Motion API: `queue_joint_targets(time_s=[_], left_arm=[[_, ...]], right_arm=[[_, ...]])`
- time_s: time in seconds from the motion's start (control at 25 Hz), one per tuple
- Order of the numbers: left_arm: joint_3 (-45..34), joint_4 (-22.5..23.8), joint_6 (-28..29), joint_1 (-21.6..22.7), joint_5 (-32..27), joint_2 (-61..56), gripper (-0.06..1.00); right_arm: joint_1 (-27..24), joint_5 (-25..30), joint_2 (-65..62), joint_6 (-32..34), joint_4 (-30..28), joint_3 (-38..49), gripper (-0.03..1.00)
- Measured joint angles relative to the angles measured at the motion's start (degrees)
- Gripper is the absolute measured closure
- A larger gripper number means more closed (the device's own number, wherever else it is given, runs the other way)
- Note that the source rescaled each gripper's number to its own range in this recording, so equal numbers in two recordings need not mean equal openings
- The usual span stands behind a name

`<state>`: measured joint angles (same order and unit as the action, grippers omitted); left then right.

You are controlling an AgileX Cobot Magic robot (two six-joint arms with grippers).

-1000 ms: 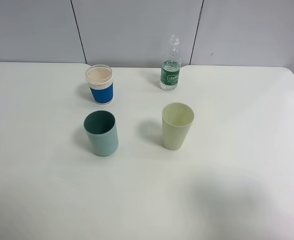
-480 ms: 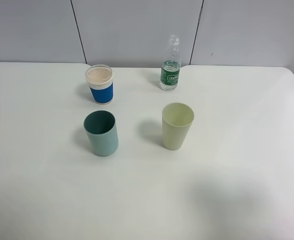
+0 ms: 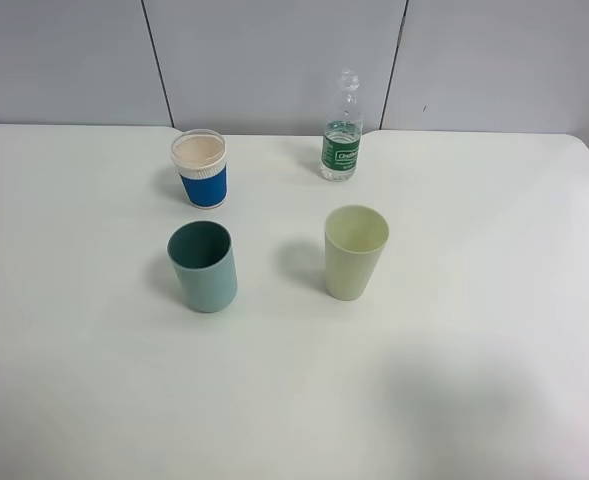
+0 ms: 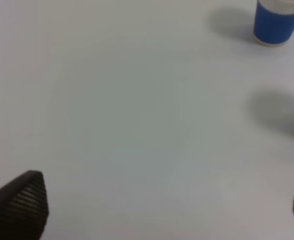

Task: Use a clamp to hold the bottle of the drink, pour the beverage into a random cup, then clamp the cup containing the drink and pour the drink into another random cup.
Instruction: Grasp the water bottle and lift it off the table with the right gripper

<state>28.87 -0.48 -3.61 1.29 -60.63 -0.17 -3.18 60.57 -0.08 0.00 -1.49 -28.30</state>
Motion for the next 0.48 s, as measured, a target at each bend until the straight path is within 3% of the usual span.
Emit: queue_joint_targets(time_s=[0.48], left_arm=[[0.0,0.0,0.0,0.0,0.0,0.0,-0.06]], right_arm=[[0.0,0.0,0.0,0.0,0.0,0.0,-0.03]])
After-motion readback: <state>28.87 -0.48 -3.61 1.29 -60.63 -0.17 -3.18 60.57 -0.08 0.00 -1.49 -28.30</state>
